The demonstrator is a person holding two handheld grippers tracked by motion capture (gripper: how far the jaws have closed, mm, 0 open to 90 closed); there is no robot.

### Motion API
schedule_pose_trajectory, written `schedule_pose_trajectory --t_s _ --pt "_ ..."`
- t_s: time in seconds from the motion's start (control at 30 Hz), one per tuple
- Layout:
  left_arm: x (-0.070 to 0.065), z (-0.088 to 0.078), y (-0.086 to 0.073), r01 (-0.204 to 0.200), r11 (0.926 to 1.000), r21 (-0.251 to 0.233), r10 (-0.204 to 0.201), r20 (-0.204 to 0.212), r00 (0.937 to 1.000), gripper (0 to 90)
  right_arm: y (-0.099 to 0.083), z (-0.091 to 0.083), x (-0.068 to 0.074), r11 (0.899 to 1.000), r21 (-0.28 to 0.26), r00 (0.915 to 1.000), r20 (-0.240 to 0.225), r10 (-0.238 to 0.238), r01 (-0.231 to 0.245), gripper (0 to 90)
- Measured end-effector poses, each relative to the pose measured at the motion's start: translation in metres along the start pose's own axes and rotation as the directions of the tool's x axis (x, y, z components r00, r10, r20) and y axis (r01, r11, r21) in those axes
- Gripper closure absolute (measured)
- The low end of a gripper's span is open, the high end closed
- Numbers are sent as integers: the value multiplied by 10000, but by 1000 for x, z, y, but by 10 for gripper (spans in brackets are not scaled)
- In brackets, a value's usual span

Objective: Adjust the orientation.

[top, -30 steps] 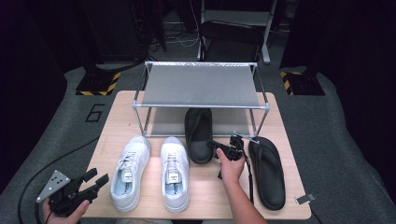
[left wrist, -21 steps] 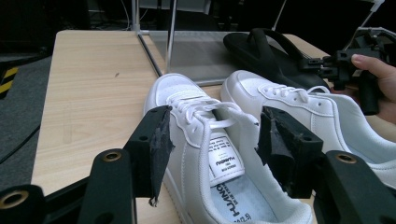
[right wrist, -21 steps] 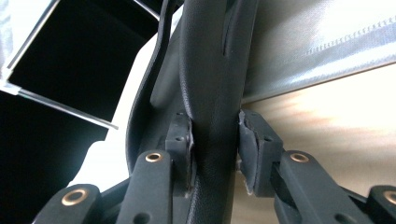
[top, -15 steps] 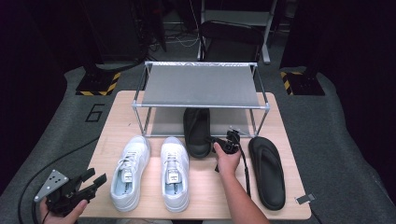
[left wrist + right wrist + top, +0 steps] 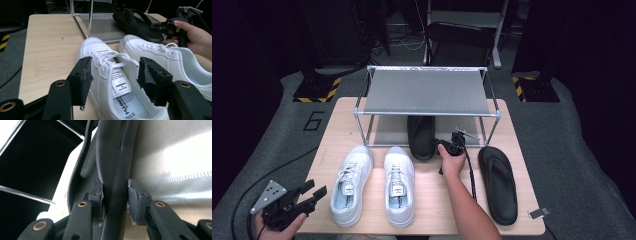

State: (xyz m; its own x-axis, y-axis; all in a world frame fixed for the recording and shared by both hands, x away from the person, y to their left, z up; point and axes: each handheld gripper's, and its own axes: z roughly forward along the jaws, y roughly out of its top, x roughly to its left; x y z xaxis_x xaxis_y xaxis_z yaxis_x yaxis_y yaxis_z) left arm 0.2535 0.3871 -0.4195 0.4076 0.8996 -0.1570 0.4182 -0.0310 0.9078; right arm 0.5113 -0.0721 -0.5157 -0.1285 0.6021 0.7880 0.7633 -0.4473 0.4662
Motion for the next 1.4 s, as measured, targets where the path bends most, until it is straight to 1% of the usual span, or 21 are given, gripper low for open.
schedule_pose_trajectory --t_s 0.03,0.07,0.13,0.17,0.2,0.23,0.27,0.33,0.47,0.63,0.8,0.83,0.87,0.9,0.93,0.97,1.17,1.2,1.27,1.33,1.4 --pt "0 -1 1 -9 10000 45 9 -8 10000 440 2 3 -2 9998 -64 9998 24 -198 198 665" --pt "0 -1 1 -9 10000 45 9 -8 10000 440 2 3 -2 9998 -64 9998 24 -198 198 665" --pt "1 -3 2 -47 10000 60 48 -90 9999 440 7 9 0 9999 -119 10000 51 66 -65 665" --pt "1 -4 3 -47 10000 53 48 -95 9999 440 8 10 0 9998 -182 9998 -185 90 -93 665" --pt "1 -5 3 -57 10000 29 57 -96 9999 440 10 12 -1 9998 -185 9999 -71 -111 110 665" --pt "2 -6 3 -63 10000 19 63 -123 9999 440 11 14 1 9997 -210 9996 -251 126 -131 665" --pt "3 -8 4 -13 10000 -16 12 -121 9999 440 13 16 -1 9995 -221 9996 -161 -224 220 665" --pt "6 -10 4 80 9999 -76 -82 -168 9998 441 16 19 -1 9990 -345 9995 -129 -279 274 665" --pt "7 -15 6 63 9999 -150 -67 -275 9996 441 19 27 -3 9996 -284 9999 143 -59 63 665" --pt "9 -17 7 12 10000 -73 -15 -342 9994 441 19 35 -4 9990 -428 9999 33 139 -138 665" --pt "10 -19 7 -16 10000 -46 14 -486 9988 441 18 40 -8 9983 -498 9994 125 310 -303 665" --pt "11 -20 7 -13 10000 -26 12 -483 9988 441 18 42 -11 9977 -662 9995 270 171 -153 665" --pt "11 -20 7 -15 10000 -15 14 -514 9987 441 19 42 -11 9982 -517 9993 219 308 -296 665" --pt "10 -20 6 8 10000 -22 -9 -538 9986 441 19 43 -10 9977 -563 9985 385 398 -376 665" --pt "10 -20 6 31 10000 -20 -32 -470 9989 441 19 43 -10 9983 -540 9993 300 222 -206 665" --pt "10 -20 6 26 10000 29 -24 -447 9990 441 20 45 -11 9970 -668 9982 474 -371 402 665" --pt "7 -17 6 -39 10000 90 43 -441 9990 441 24 51 -2 9964 -712 9978 518 -424 460 664" --pt "6 -16 6 -39 9999 108 43 -386 9992 441 24 51 -2 9963 -762 9986 377 -381 409 664" --pt "5 -17 6 -70 9999 158 76 -350 9994 441 24 53 -3 9965 -808 9992 376 -161 191 664" --pt "4 -17 6 -115 9998 145 120 -367 9993 441 24 54 -7 9965 -781 9979 604 -239 286 664" --pt "4 -17 6 -121 9998 173 127 -374 9992 441 25 56 -11 9974 -714 9978 655 -77 124 663"
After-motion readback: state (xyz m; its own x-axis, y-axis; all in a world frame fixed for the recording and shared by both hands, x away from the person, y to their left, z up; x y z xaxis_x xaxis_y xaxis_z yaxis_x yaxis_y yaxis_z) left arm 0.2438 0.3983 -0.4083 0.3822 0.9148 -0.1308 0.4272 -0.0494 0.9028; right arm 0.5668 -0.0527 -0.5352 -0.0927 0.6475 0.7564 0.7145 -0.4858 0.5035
